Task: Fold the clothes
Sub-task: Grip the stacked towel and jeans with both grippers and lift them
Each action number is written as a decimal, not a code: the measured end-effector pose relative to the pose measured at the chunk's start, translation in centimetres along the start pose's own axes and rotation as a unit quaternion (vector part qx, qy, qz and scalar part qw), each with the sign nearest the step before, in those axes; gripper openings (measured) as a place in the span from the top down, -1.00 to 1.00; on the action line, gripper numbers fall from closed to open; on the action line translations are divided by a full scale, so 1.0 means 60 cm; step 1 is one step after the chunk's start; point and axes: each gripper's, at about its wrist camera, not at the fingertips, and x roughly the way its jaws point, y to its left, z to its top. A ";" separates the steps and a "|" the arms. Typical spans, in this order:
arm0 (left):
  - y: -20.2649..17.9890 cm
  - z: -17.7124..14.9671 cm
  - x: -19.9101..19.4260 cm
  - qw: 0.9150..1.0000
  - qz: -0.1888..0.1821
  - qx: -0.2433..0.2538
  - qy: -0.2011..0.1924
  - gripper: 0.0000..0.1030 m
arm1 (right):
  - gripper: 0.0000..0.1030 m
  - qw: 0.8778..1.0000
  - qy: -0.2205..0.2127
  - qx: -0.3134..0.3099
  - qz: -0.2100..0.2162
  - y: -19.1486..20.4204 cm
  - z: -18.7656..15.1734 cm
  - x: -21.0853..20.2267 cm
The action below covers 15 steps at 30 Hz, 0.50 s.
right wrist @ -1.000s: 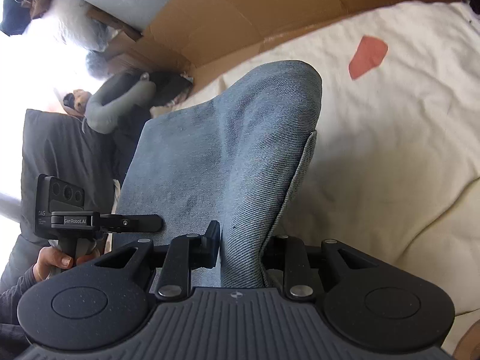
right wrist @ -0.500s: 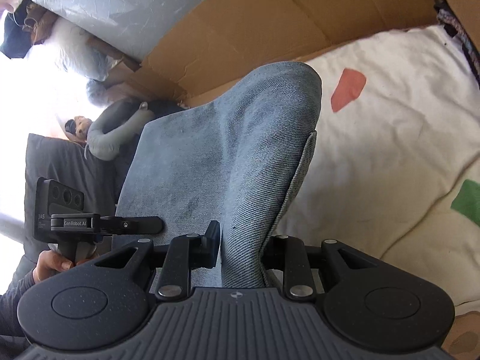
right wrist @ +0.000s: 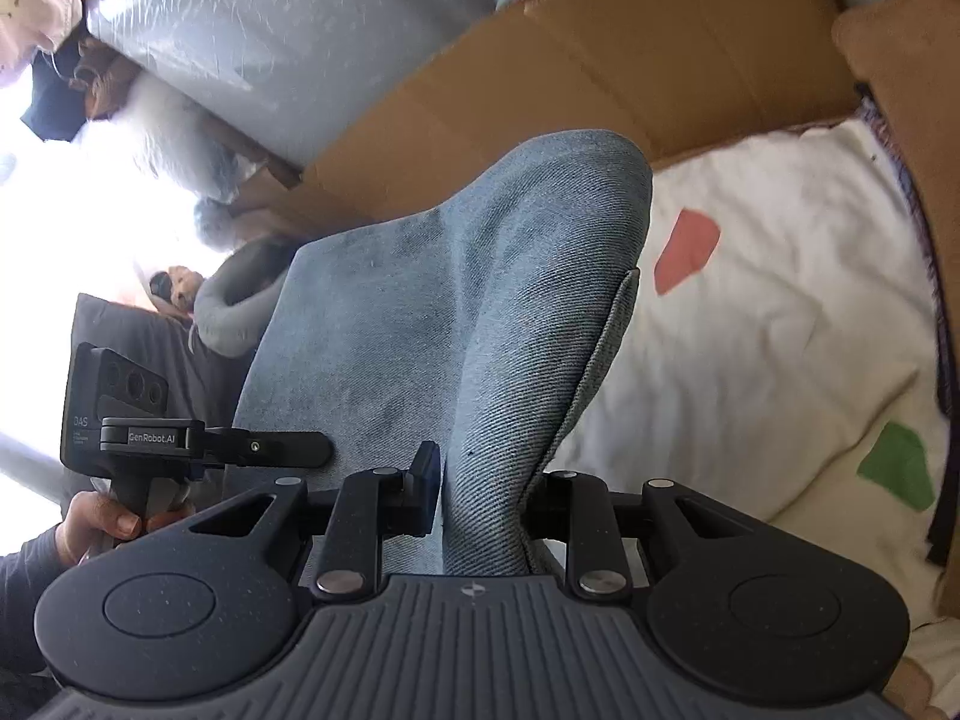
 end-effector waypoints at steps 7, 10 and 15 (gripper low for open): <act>-0.065 0.024 0.015 1.000 0.003 0.027 0.005 0.01 | 0.50 1.000 -0.028 -0.002 -0.006 -0.017 0.024 -0.058; -0.096 0.032 0.026 0.999 0.003 0.040 0.002 0.01 | 0.50 0.999 -0.040 -0.001 -0.011 -0.027 0.035 -0.085; -0.142 0.043 0.058 0.999 -0.009 0.051 0.000 0.01 | 0.50 0.998 -0.059 -0.001 -0.020 -0.043 0.055 -0.131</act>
